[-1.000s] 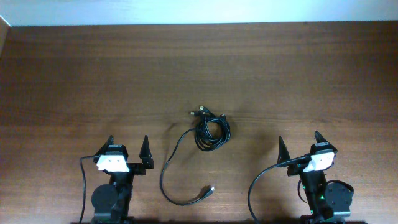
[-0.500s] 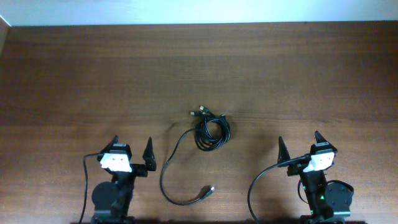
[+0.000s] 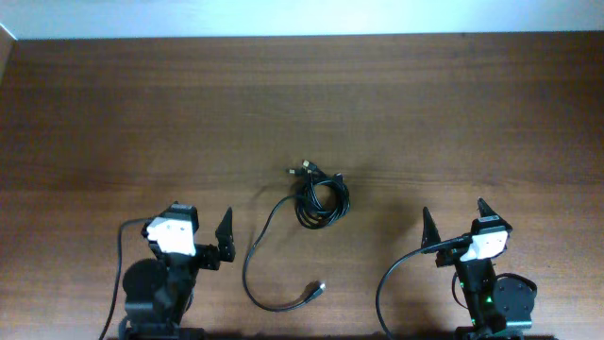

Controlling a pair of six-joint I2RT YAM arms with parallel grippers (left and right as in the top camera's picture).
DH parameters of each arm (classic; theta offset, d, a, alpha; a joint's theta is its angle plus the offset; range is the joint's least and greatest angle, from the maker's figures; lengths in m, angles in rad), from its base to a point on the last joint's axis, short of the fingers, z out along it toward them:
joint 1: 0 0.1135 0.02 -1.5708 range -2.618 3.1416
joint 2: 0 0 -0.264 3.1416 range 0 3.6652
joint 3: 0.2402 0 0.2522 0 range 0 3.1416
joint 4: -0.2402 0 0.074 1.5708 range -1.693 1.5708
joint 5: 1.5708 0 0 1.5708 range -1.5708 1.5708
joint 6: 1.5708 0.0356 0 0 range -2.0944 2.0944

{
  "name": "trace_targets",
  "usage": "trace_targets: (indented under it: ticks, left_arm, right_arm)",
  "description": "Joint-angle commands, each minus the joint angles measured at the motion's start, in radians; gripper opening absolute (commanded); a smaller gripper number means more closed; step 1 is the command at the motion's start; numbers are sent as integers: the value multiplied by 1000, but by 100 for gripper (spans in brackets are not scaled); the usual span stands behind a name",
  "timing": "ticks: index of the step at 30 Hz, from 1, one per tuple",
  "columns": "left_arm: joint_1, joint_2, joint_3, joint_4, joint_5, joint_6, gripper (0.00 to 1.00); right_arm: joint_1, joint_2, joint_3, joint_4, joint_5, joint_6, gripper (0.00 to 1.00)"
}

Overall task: Untangle cables
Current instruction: 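Reach the left gripper forward and down onto the black cable bundle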

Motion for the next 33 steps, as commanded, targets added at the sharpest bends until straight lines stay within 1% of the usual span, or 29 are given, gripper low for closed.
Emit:
trace_targets:
  ticks: [1,5,8,10,12,15,17,20,22,23,24,26,27,28,30,31,32,33]
  left_arm:
    - [5,174,168,-58,87,16,99]
    - [5,407,473,-369,82,39,99]
    - [5,546,652,-547,81,38,99]
    - [2,606,695,-605,81,39,99]
    - [-35,646,696,-627,82,38,99]
    - [-118,724,696,-630,82,39,99]
    - [-225,824,698,-620,113,64,99]
    - [-345,918,700,-553,225,64,99]
    - [-461,988,700,-476,236,64,99]
    - [-498,1012,700,-447,239,64,99]
    - [-534,1045,700,-438,239,55,99]
    - [-561,1081,700,-437,239,56,99]
    - [-570,1098,700,-412,240,51,99]
    - [-576,1118,700,-387,239,14,99]
    - [-581,1156,700,-361,238,-103,99]
    - [-581,1186,700,-348,237,-196,99]
    - [-581,1199,700,-341,230,-238,99]
    - [-581,1223,700,-336,188,-341,99]
  right_arm:
    - [-8,-6,-5,-6,12,5,99]
    - [-8,-6,-5,-6,12,5,99]
    - [-8,-6,-5,-6,12,5,99]
    - [-8,-6,-5,-6,12,5,99]
    - [-8,-6,-5,-6,12,5,99]
    - [-8,-6,-5,-6,12,5,99]
    - [-8,-6,-5,-6,12,5,99]
    - [-8,-6,-5,-6,12,5,99]
    - [-8,-6,-5,-6,12,5,99]
    - [-8,-6,-5,-6,12,5,99]
    - [-8,-6,-5,-6,12,5,99]
    - [-8,-6,-5,-6,12,5,99]
    - [-8,-6,-5,-6,12,5,99]
    - [-8,-6,-5,-6,12,5,99]
    - [-8,-6,-5,-6,12,5,99]
    - [-8,-6,-5,-6,12,5,99]
    - [-8,-6,-5,-6,12,5,99]
    - [-8,-6,-5,-6,12,5,99]
